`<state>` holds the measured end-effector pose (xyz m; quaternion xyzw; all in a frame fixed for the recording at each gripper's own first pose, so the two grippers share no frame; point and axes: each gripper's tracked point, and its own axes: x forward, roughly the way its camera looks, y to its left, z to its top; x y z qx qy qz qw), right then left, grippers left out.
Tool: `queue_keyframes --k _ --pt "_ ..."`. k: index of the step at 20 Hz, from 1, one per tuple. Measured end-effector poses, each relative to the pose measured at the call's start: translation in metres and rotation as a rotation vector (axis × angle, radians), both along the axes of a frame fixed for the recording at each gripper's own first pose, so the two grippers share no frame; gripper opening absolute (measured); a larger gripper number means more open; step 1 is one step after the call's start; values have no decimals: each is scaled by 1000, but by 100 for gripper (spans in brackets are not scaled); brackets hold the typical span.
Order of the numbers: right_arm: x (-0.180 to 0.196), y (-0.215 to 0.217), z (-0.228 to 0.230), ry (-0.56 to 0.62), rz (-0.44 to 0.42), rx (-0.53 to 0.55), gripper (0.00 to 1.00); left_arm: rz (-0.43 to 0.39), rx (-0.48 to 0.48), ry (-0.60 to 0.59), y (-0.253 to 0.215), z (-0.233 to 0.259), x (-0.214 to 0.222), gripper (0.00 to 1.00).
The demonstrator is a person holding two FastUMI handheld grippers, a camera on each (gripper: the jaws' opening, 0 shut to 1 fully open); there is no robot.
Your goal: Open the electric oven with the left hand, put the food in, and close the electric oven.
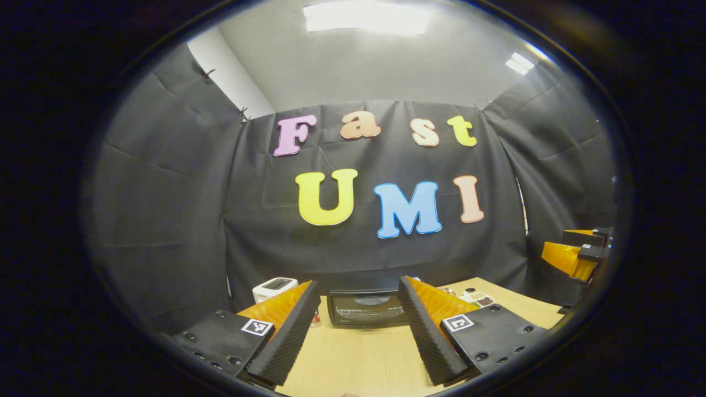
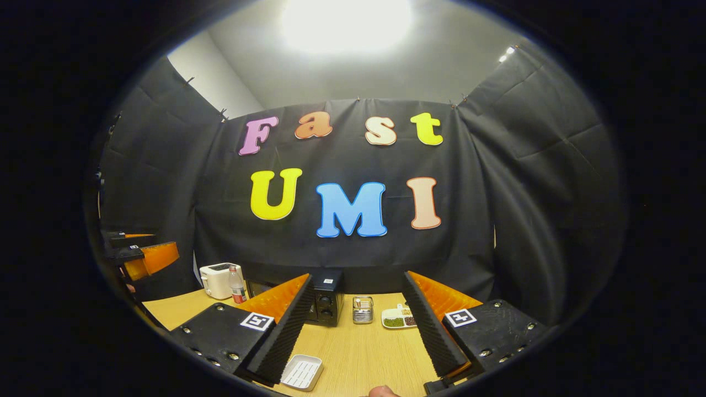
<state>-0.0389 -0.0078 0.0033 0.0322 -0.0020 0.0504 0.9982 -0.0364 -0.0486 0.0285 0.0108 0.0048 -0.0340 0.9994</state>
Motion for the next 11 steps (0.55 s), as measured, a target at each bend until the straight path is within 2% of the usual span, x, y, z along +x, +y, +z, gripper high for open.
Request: queue_keyframes --k 7,9,11 --pt "-7 6 1 20 -8 4 97 6 -16 15 14 -8 -2 100" --pt "-6 6 0 26 -10 9 97 12 -16 12 18 -8 -3 90" --pt "-5 8 -1 33 -11 20 97 18 -11 8 19 -7 -1 90"
